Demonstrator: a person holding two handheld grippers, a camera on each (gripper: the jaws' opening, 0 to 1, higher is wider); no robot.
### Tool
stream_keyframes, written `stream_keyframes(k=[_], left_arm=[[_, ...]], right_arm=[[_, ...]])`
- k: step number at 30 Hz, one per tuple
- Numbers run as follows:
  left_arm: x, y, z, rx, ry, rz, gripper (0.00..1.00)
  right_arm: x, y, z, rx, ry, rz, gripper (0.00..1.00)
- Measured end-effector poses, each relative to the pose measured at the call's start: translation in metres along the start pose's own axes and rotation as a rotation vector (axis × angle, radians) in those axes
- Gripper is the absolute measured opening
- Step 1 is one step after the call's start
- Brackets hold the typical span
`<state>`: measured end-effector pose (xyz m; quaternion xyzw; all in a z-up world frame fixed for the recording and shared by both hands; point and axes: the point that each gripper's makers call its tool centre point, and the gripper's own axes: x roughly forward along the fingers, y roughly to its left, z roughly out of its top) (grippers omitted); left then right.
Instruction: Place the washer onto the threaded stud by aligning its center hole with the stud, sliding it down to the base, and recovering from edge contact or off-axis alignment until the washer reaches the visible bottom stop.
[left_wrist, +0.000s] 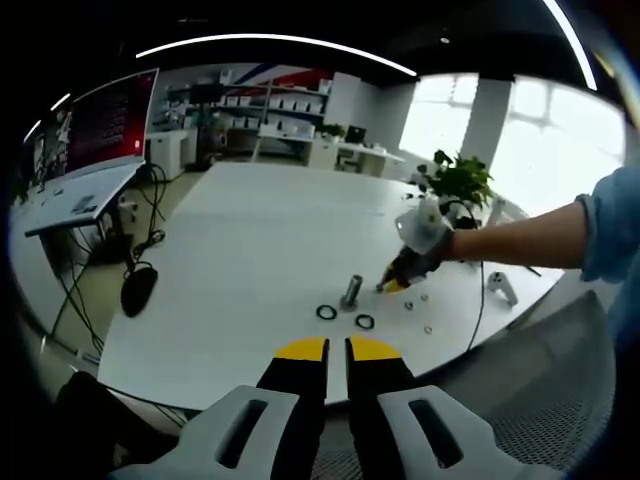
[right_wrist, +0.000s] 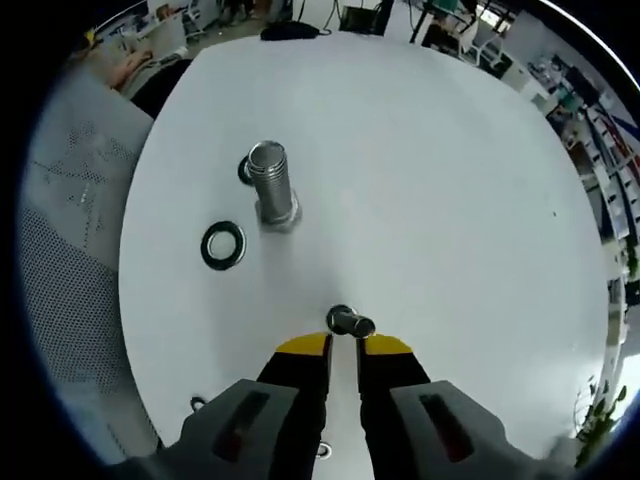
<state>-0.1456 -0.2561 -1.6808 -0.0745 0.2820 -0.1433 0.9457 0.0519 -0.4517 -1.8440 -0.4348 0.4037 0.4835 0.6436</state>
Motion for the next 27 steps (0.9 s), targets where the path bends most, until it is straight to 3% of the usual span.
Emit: stream_keyframes(k=[17, 27], left_arm=[[0.000, 0.000, 0.001, 0.003, -0.003, -0.006, 0.04], [0.000, -0.001, 0.001, 0.005, -0.002, -0.009, 0.04]], right_arm=[[-0.020, 0.017, -0.040, 0.063, 0.011, 0.034, 0.14], [-0.019, 0.041, -0.046, 0.055, 0.035, 0.120, 0.15]])
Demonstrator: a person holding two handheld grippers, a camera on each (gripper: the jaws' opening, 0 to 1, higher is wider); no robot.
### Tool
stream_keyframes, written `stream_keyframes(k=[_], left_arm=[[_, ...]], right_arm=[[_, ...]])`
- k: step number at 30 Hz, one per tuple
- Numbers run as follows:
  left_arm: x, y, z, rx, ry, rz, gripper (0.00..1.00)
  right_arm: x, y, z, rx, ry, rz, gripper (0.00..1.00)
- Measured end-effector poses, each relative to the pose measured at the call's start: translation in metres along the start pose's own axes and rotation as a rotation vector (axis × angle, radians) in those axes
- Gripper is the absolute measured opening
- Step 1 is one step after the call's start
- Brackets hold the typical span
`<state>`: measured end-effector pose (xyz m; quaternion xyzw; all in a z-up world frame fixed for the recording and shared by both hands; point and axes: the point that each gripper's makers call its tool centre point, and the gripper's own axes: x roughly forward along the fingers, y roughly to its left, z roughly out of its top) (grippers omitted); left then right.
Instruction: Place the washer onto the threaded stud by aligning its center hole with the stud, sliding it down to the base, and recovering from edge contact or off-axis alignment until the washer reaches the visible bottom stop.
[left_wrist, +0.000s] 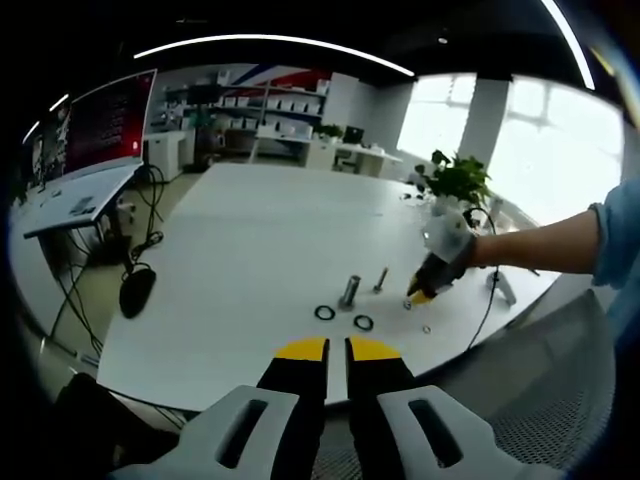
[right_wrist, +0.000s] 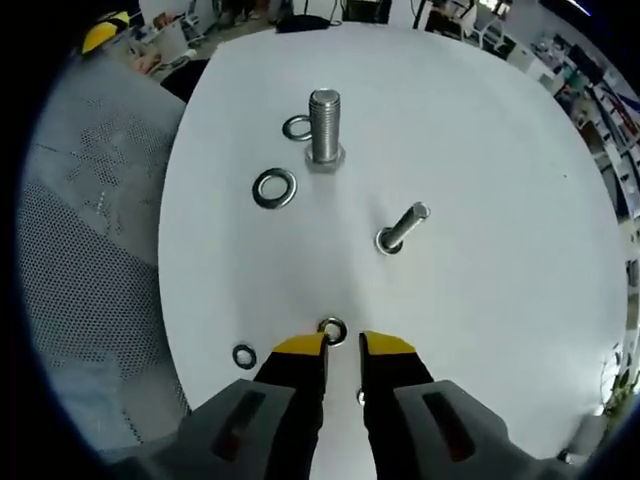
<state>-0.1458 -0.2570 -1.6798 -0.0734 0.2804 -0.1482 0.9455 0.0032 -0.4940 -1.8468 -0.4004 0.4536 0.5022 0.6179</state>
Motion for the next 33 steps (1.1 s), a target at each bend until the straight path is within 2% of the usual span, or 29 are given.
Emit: stream_keyframes(k=[7, 28, 33], left_arm=[[-0.0002, -0.0005, -0.0003, 0.003, 0.003, -0.002, 0.04], [0.0004, -0.0004, -0.0010, 0.005, 0.007, -0.003, 0.04], [0.0001, -0.0003, -0.0005, 0.002, 0.003, -0.001, 0.04]], right_arm=[[0.0065, 0.0035, -0.0038, -0.012, 0.032, 0.013, 0.17], [0.0079, 0.0027, 0.0029, 0.071, -0.001, 0.024, 0.16], [0.0084, 0.0029, 0.0031, 0.036, 0.001, 0.017, 0.15]])
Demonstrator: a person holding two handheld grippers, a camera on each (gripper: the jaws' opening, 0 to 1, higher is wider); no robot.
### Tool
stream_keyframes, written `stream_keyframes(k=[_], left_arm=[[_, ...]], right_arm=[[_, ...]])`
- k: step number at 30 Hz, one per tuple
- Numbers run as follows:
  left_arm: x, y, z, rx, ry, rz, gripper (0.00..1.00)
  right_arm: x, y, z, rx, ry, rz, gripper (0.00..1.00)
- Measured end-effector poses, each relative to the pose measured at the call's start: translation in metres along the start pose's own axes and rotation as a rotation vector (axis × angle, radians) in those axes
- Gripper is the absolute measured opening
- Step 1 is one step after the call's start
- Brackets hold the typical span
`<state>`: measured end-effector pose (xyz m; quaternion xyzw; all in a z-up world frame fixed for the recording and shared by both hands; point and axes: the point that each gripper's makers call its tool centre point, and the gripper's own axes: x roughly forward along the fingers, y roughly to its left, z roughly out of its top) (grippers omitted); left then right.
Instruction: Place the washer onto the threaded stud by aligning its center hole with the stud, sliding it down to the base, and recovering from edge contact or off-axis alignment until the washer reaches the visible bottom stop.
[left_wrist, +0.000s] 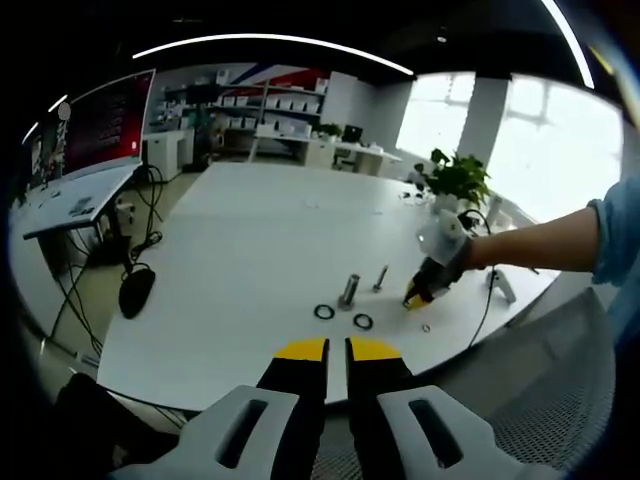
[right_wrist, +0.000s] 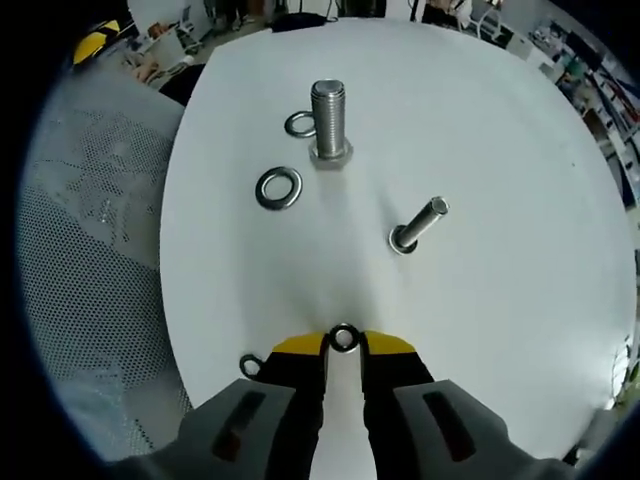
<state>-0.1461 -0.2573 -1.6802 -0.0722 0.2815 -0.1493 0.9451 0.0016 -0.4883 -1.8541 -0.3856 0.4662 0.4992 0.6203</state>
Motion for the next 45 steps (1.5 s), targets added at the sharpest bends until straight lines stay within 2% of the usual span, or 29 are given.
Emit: stream_keyframes(k=[16, 28, 32, 36, 42, 45], left_arm=[[0.0000, 0.0000, 0.0002, 0.000, -0.002, 0.000, 0.04], [-0.0005, 0.0009, 0.0013, -0.006, -0.011, 0.004, 0.04], [-0.0005, 0.0009, 0.0015, -0.007, -0.012, 0.005, 0.04], [-0.0004, 0.0010, 0.0021, -0.008, -0.016, 0.005, 0.04], [-0.0001, 0.0004, 0.0015, -0.005, -0.010, 0.002, 0.04], [-0.0001, 0.0005, 0.0017, -0.006, -0.012, 0.002, 0.04]], right_arm=[[0.0005, -0.0002, -0.0004, -0.005, 0.002, -0.015, 0.15], [-0.0010, -0.0015, -0.0053, -0.015, -0.048, 0.023, 0.16], [0.0003, -0.0026, -0.0034, -0.003, -0.031, 0.011, 0.15], [0.0000, -0.0007, -0.0030, -0.038, 0.003, 0.008, 0.15], [0.0007, -0.0036, 0.0001, 0.005, 0.011, 0.009, 0.16], [0.0010, -0.0022, 0.0010, -0.022, 0.022, 0.003, 0.16]])
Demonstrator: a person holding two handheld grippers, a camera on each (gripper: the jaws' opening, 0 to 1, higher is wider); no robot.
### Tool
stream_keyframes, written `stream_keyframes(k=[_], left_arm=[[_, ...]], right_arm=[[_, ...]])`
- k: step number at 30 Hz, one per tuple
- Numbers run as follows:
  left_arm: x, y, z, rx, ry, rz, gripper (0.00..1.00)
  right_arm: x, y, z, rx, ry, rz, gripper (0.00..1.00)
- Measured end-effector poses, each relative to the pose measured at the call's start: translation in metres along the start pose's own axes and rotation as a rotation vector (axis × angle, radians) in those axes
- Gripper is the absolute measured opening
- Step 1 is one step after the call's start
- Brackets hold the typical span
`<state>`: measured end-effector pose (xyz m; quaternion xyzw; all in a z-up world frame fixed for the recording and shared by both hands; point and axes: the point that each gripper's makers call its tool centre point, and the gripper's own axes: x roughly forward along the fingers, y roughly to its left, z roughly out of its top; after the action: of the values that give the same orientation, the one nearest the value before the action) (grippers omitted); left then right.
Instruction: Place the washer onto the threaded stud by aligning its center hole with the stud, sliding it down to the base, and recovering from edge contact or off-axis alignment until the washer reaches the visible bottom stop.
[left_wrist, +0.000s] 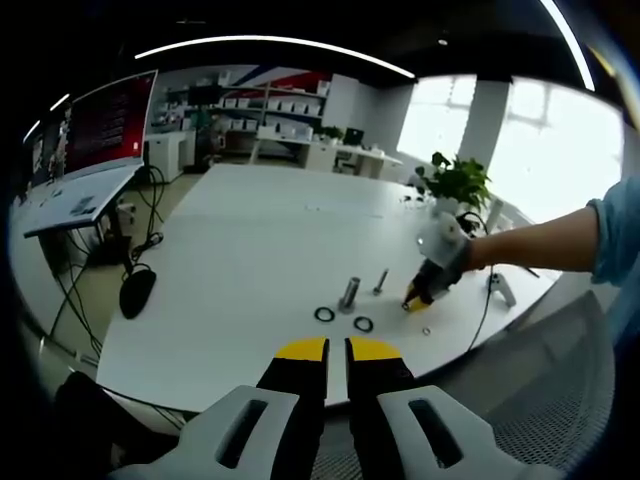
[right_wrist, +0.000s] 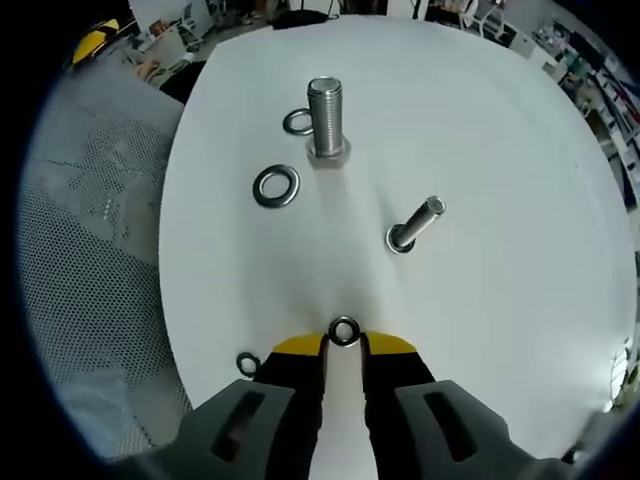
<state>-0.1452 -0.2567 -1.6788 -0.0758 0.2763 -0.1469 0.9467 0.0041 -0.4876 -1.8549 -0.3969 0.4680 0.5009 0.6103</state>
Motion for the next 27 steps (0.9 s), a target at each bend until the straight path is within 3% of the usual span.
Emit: stream_keyframes(k=[14, 27], left_arm=[[0.0001, 0.0000, -0.0013, 0.003, 0.008, 0.001, 0.04], [0.0002, 0.0001, -0.0014, 0.004, 0.010, 0.000, 0.04]], right_arm=[[0.0012, -0.0031, 0.0028, -0.063, 0.030, -0.042, 0.09], [0.0009, -0.0017, 0.0064, 0.051, 0.003, -0.013, 0.13]])
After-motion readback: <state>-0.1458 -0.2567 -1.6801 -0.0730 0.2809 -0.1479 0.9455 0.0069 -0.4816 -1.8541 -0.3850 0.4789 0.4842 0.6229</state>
